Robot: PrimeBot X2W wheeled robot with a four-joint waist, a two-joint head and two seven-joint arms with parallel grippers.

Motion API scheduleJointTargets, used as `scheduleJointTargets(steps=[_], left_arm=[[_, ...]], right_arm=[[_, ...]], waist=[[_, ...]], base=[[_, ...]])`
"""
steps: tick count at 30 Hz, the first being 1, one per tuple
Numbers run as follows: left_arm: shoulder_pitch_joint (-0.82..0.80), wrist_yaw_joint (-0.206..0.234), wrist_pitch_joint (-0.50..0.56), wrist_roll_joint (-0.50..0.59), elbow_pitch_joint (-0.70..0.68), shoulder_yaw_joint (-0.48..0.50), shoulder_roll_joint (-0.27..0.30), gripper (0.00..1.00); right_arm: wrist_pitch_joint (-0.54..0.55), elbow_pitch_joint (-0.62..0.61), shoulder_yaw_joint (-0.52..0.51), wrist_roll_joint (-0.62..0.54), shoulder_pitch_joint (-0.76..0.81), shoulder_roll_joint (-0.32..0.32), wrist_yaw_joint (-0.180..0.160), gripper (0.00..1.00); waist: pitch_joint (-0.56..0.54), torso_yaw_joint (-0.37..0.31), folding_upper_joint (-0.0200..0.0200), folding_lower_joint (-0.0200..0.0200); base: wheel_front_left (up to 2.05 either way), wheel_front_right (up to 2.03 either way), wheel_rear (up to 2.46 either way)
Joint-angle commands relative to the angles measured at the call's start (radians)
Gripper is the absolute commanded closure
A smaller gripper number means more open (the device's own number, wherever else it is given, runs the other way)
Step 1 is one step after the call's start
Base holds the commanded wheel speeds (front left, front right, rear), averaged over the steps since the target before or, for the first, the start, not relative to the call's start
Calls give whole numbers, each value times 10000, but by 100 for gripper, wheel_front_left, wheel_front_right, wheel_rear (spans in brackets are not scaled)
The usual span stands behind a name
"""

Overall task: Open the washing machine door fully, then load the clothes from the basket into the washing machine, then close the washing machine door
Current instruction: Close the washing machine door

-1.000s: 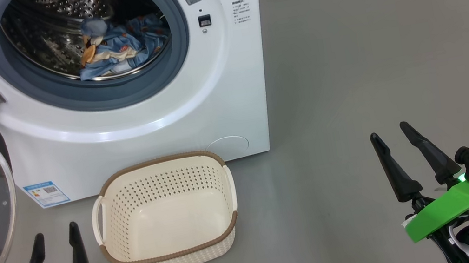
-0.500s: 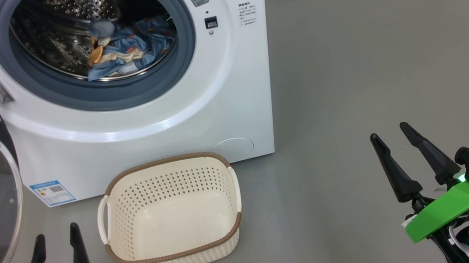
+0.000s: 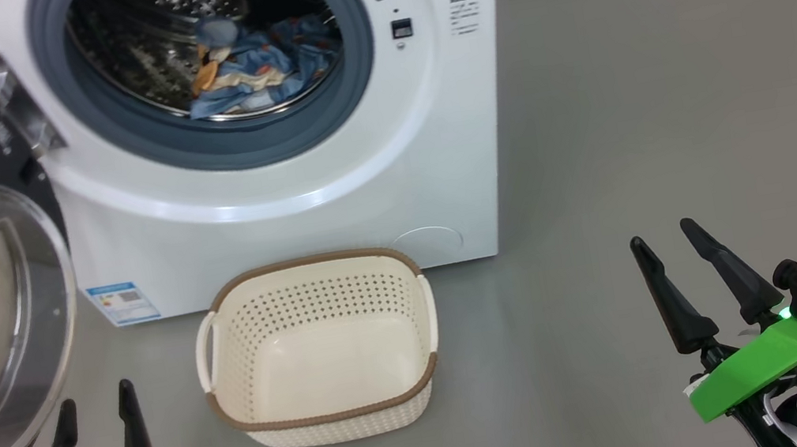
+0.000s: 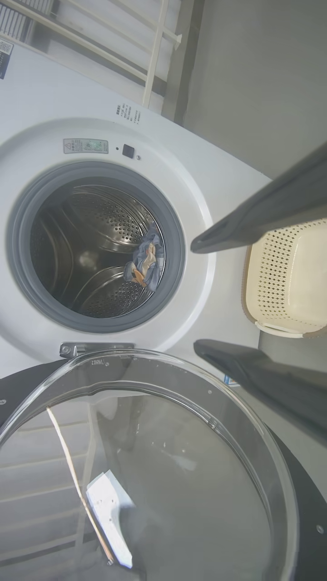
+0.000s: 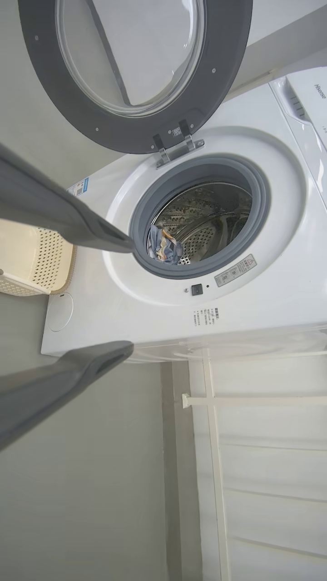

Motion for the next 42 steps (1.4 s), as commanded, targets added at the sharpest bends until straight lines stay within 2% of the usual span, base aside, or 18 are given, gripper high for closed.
scheduleJointTargets(steps=[1,6,20,42], left_arm=[[-260,-82,-67,116,-133,362,264,0],[-267,-66,-67,174,-85,331,238,0],[-142,182,-67,341,159,333,267,0],[-80,525,-36,295,55,149,154,0]], right_arm=[[-80,-218,161,120,-66,-98,44,0],[-80,-205,222,136,-91,-114,44,0],[-80,-86,421,242,-10,-160,44,0],[-80,-68,507,280,-7,-142,44,0]], waist=[[34,196,-1,0],[61,652,-1,0],[-248,2480,-1,0],[-162,4571,-1,0]], base=[[0,0,0],[0,0,0],[0,0,0],[0,0,0]])
